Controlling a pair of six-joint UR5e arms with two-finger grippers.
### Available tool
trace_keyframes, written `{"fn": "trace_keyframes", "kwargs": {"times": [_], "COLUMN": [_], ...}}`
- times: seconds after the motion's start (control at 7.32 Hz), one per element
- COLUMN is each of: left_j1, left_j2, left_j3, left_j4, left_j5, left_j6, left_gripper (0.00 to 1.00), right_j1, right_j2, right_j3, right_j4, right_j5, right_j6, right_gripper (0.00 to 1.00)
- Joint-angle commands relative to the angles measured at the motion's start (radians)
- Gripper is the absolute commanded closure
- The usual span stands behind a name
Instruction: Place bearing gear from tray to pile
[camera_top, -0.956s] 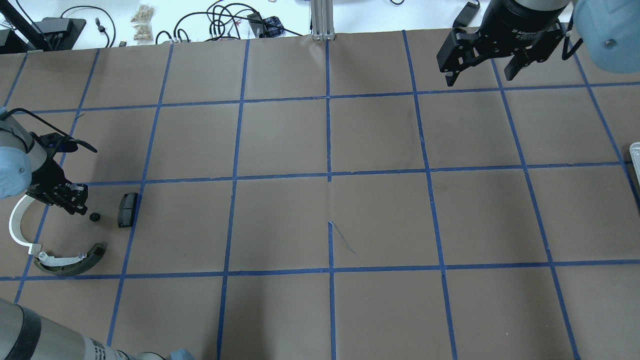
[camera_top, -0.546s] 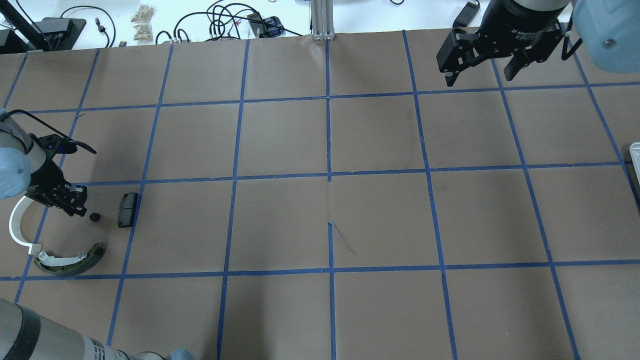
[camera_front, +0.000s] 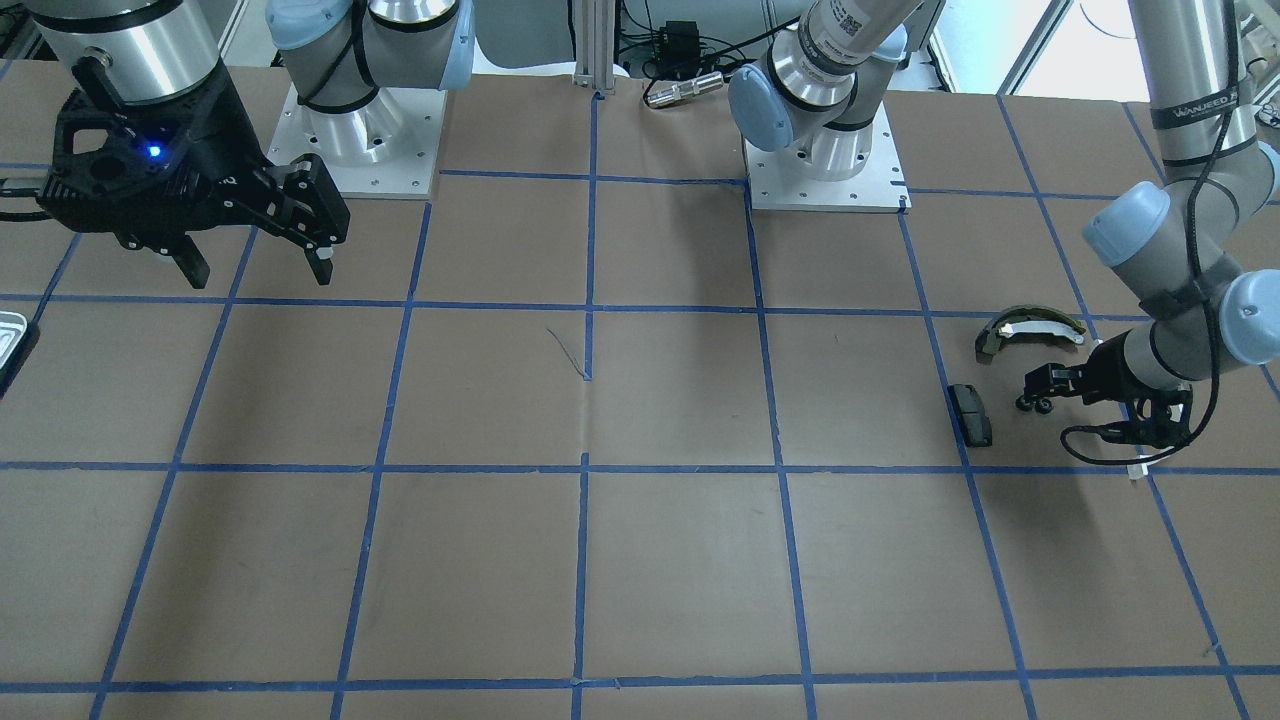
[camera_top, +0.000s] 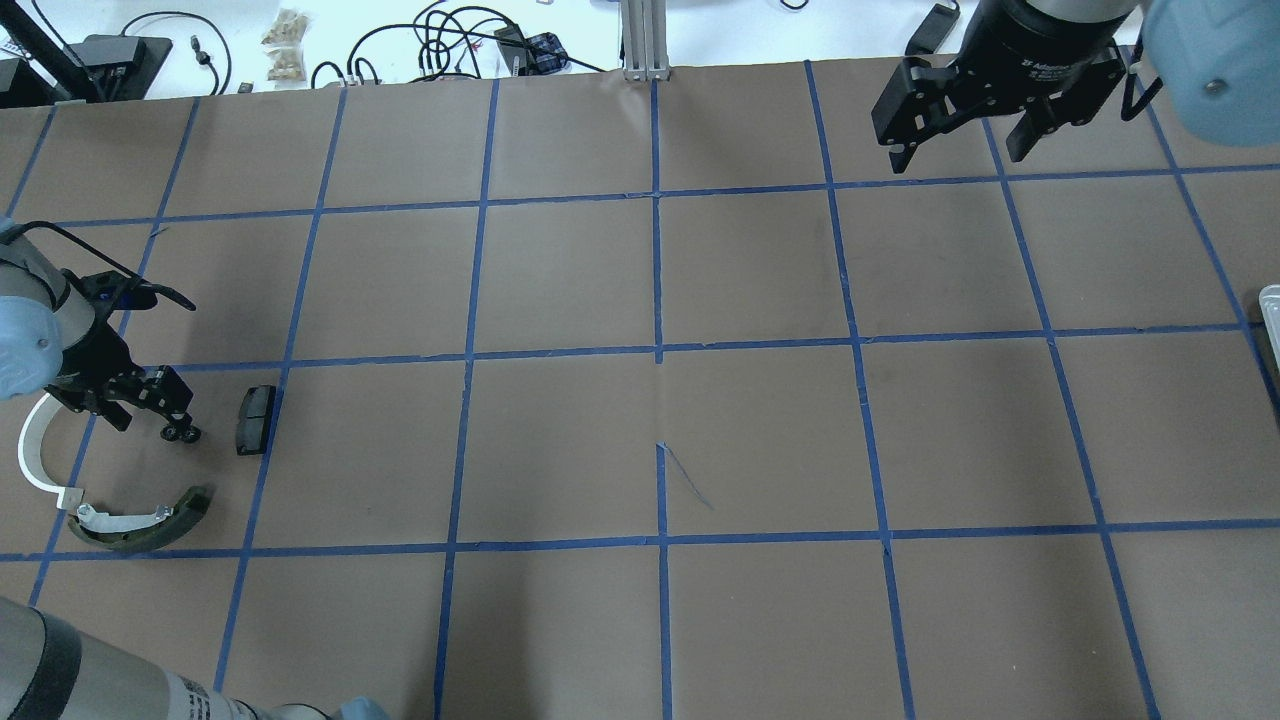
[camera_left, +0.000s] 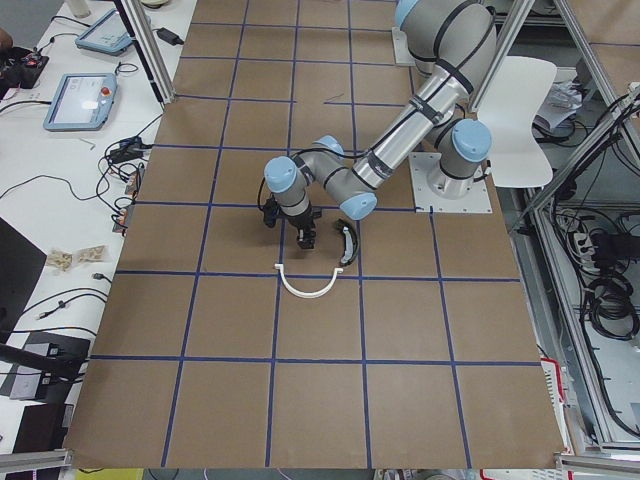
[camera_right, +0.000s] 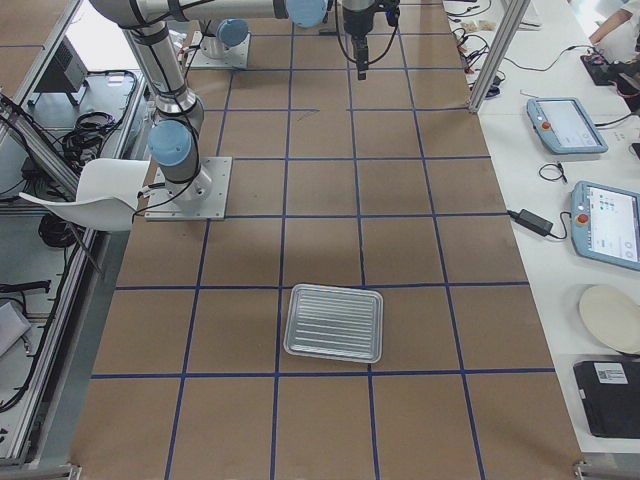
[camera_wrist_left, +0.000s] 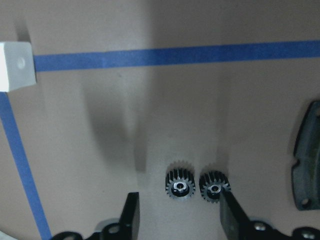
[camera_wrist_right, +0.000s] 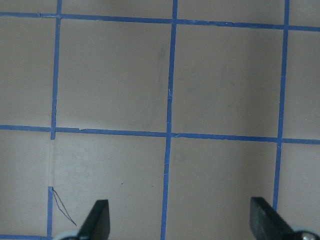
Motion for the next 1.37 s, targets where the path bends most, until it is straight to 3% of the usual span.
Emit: {"fn": "trace_keyframes", "kwargs": {"times": [0.0, 0.27, 0.55, 0.96, 1.23], "left_j1": [-0.021, -0.13, -0.33, -0.568, -0.607], "left_j2": [0.037, 0.086, 0.158, 0.293, 0.352], "left_j3": [0.043, 0.119, 0.194, 0.202, 0.22], "left_j4": [-0.005, -0.067, -0.224, -0.356, -0.465], "left_j5": [-0.035, -0.083, -0.089, -0.094, -0.131], "left_j6": [-0.009, -0.069, -0.358, -0.525, -0.534], "left_gripper": [0.0, 0.0, 0.0, 0.0, 0.0], "right_j1": [0.001, 0.001, 0.001, 0.001, 0.001], "right_j2": [0.0, 0.0, 0.003, 0.003, 0.003], "right_j3": [0.0, 0.002, 0.002, 0.002, 0.002], "right_j4": [0.001, -0.01, -0.01, -0.012, -0.012], "right_j5": [0.002, 0.004, 0.031, 0.03, 0.03], "right_j6": [0.0, 0.0, 0.002, 0.003, 0.003], "right_gripper": [0.0, 0.0, 0.0, 0.0, 0.0]}}
